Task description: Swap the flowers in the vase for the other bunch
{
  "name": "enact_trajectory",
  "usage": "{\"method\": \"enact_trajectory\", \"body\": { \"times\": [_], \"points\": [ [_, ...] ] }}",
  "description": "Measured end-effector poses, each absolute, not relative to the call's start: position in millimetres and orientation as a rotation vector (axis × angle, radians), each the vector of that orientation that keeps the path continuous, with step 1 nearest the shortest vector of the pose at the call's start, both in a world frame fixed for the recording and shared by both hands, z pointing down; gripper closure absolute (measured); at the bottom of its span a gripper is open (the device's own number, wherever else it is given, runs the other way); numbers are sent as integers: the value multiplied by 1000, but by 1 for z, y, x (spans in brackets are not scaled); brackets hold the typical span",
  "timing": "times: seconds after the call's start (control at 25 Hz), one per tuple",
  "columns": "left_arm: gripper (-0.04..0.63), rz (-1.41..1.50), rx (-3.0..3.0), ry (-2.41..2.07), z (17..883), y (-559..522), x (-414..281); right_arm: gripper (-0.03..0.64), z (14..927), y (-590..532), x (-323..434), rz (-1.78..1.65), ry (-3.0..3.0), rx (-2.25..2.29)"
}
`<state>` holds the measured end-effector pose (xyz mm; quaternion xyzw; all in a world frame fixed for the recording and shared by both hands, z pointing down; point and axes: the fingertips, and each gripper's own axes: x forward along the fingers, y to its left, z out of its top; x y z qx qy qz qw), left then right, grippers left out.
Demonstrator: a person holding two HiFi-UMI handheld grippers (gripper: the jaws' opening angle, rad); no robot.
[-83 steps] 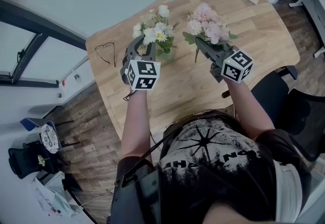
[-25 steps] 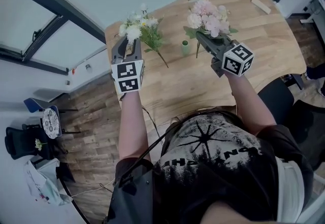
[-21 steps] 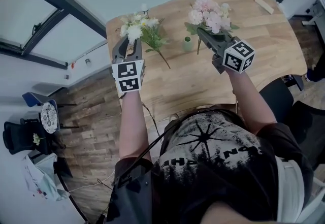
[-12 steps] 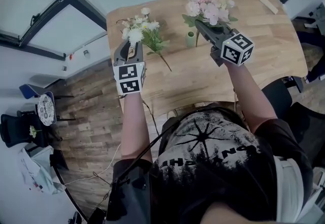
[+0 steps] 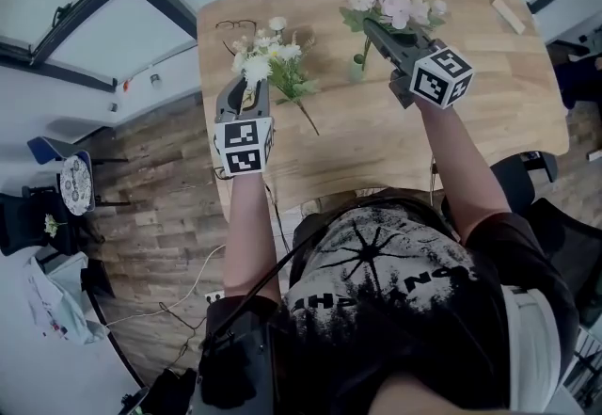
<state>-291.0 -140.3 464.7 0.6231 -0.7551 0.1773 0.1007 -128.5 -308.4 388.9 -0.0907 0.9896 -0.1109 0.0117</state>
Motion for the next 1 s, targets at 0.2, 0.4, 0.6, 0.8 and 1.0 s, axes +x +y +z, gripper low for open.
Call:
{"method": "enact_trajectory", "body": {
  "times": [0.2, 0.4, 0.6, 0.8, 1.0],
  "points": [
    [485, 524, 1814, -2207, 486, -132, -281, 566, 395, -311, -131, -334, 3087, -267],
    [485, 518, 1798, -2168, 508, -138, -269, 566, 407, -323, -131, -344, 3098, -260],
    [485, 529, 1803, -2134, 517, -152, -265, 566, 420, -333, -136, -374, 3103, -244],
    [485, 515, 1803, -2111, 522, -163, -259, 566, 439, -333, -139, -402, 3109, -209],
    [485, 507, 1799, -2085, 528, -169, -254, 566, 457, -328, -143, -376, 3133, -161]
  ]
}}
